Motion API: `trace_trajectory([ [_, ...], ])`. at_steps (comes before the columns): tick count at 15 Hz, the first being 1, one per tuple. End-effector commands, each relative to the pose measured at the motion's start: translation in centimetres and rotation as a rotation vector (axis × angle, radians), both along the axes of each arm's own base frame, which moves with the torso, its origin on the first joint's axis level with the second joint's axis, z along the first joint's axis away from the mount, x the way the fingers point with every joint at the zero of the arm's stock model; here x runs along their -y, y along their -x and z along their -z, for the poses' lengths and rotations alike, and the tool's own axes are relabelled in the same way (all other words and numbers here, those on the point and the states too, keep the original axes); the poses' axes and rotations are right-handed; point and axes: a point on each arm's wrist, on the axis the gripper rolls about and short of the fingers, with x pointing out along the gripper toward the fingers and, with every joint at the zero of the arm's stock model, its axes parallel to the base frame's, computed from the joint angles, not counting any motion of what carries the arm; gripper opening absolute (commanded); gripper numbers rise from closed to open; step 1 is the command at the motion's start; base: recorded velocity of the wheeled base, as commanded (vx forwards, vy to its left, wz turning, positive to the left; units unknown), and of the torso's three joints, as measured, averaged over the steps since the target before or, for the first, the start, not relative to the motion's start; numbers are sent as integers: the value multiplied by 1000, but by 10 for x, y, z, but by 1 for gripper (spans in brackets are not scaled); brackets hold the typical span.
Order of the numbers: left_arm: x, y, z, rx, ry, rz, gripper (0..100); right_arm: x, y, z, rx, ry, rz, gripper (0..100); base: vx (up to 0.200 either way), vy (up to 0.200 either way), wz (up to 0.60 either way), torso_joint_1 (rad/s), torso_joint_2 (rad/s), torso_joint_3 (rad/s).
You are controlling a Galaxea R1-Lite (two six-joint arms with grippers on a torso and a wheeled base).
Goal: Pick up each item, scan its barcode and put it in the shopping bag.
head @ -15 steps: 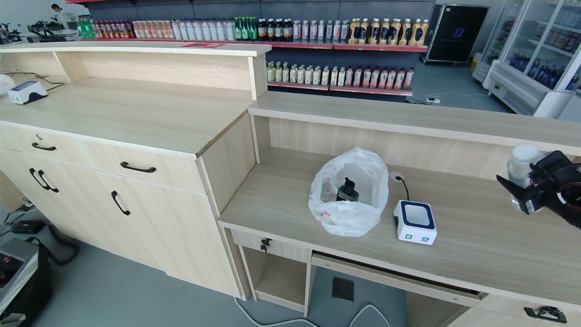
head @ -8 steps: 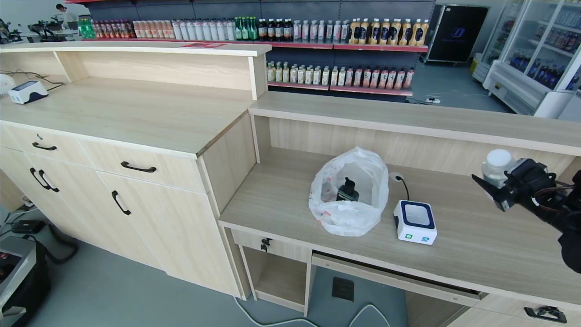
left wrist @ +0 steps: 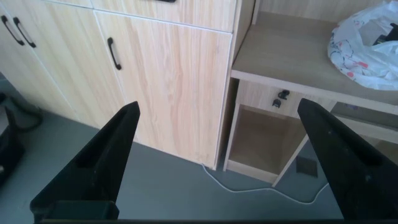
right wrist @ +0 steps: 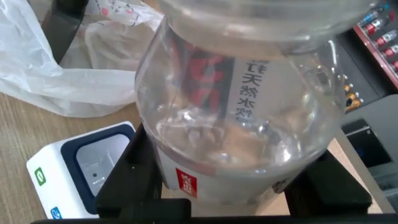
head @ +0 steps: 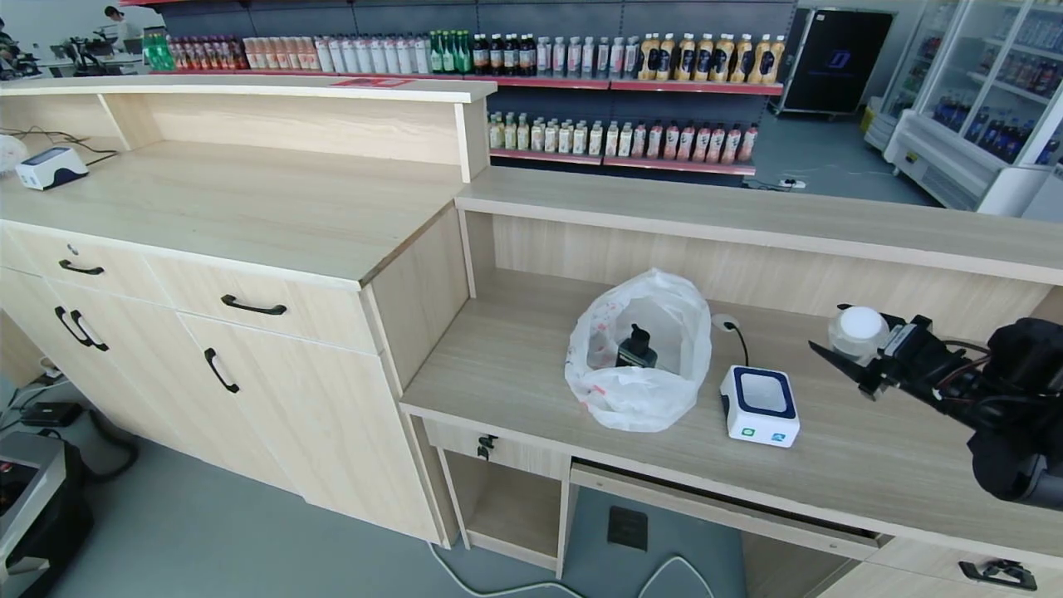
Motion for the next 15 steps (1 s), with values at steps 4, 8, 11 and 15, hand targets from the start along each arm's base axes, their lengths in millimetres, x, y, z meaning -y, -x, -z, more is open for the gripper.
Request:
trace_trajectory([
  [4,0,0,0,0,1,-1,100,7,-23,16,21,22,-19,0,0,0,0,0,0,0],
  [8,0,0,0,0,1,-1,100,4,-40,19,54,28,-39,0,0,0,0,0,0,0],
  [11,0,0,0,0,1,-1,100,-8,-44,30,19,6,-72,0,0,0,0,0,0,0],
  [15,0,0,0,0,1,-1,100,-22,-54,41,-20,-37,-149,0,0,0,0,0,0,0],
])
